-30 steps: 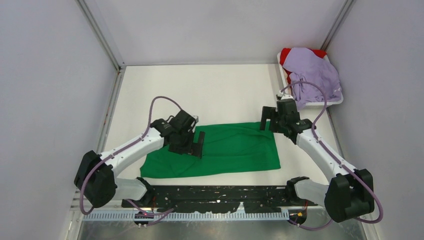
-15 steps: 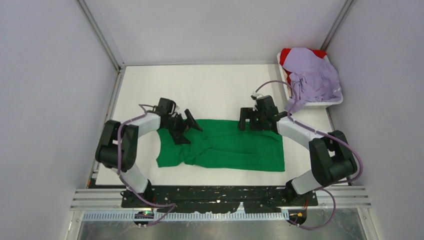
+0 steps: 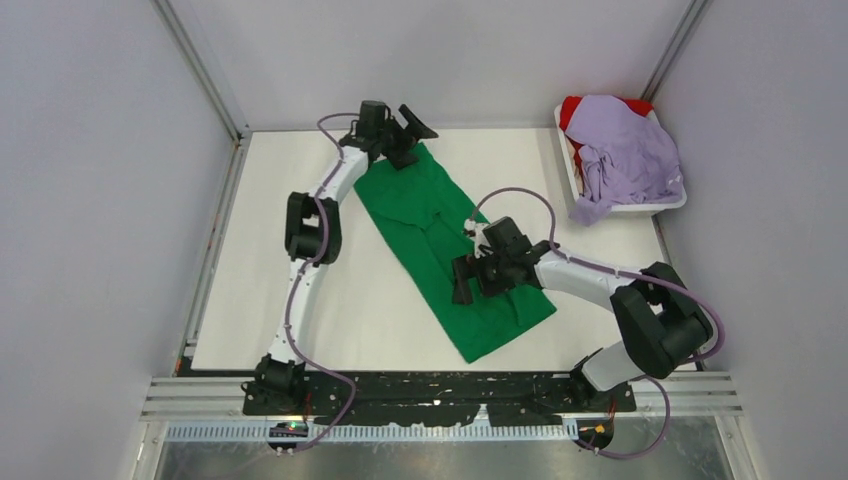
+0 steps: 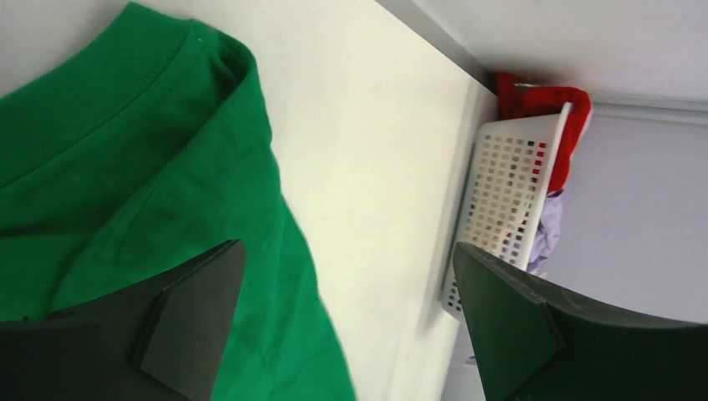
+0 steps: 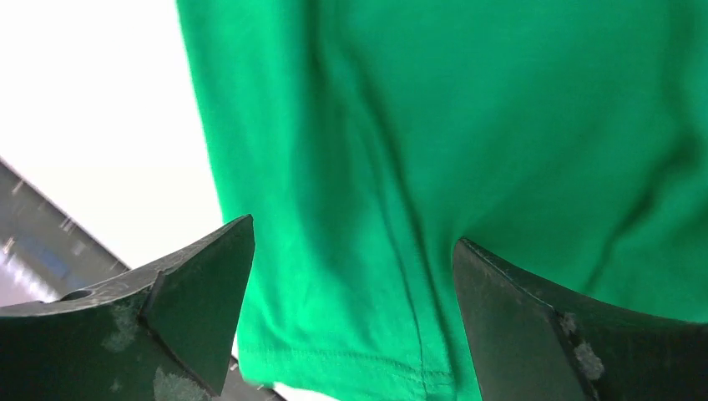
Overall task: Fold and stack the t-shirts
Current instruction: Rotate the tshirt 90 degrees
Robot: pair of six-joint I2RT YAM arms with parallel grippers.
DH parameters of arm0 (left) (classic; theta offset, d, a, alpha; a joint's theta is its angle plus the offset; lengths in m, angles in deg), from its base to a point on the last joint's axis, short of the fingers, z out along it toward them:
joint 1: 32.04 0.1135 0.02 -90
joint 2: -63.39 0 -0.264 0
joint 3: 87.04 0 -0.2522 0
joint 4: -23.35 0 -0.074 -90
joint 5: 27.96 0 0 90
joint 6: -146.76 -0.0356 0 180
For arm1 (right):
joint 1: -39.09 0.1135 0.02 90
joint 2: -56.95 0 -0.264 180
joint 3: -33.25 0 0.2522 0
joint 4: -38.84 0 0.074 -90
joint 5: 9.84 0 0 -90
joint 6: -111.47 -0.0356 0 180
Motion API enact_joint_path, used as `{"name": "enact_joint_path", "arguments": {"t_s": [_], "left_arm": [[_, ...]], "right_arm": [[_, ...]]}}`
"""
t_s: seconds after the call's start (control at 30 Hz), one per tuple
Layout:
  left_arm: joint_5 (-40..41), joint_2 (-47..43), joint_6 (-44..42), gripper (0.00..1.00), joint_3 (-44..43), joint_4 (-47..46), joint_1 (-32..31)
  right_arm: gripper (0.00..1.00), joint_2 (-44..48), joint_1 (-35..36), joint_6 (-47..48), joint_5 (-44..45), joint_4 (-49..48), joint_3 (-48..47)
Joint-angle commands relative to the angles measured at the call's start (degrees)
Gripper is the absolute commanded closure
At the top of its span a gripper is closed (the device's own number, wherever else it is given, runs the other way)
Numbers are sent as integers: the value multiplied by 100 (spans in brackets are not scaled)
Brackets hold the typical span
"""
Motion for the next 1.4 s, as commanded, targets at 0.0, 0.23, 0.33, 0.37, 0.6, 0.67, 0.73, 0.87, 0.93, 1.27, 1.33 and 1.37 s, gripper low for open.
{"name": "enact_joint_path", "arguments": {"t_s": [0.0, 0.23, 0.33, 0.37, 0.6, 0.67, 0.73, 0.87, 0.93, 1.27, 1.33, 1.37], "left_arm": [[-479, 895, 1619, 0, -271, -1432, -332], [227, 716, 1508, 0, -203, -2090, -516], [395, 699, 1490, 0, -121, -2323, -523], [410, 745, 1547, 0, -166, -2378, -528], [544, 1223, 1772, 0, -623, -2644, -717], [494, 1297, 1886, 0, -691, -2807, -782], [344, 1323, 1900, 0, -863, -2841, -861], [597, 1091, 1685, 0, -803, -2789, -976], [648, 1038, 1692, 0, -868, -2872, -1017], [-833, -808, 607, 0, -37, -2705, -1055], [-1243, -1590, 219, 0, 725, -2550, -1080], [-1297, -2059, 4, 0, 1193, -2463, -1104]], "right_arm": [[5, 59, 702, 116, -1608, -48, 156], [5, -663, 1397, 182, -2272, -800, -657], [5, -1171, 1594, 196, -2419, -952, -879], [5, -1276, 1618, 197, -2459, -983, -1004], [5, -1939, 1781, 270, -2450, -1084, -1538], [5, -2093, 1796, 241, -2587, -1101, -1716], [5, -2195, 1815, 304, -2619, -913, -1893], [4, -1950, 1818, 263, -2269, -830, -1872], [4, -1675, 1818, 257, -1849, -668, -1863], [5, 756, 1567, -404, 677, -419, -823], [5, 1315, 1458, -513, 990, -413, -435], [5, 1623, 1418, -567, 1131, -378, -197]]}}
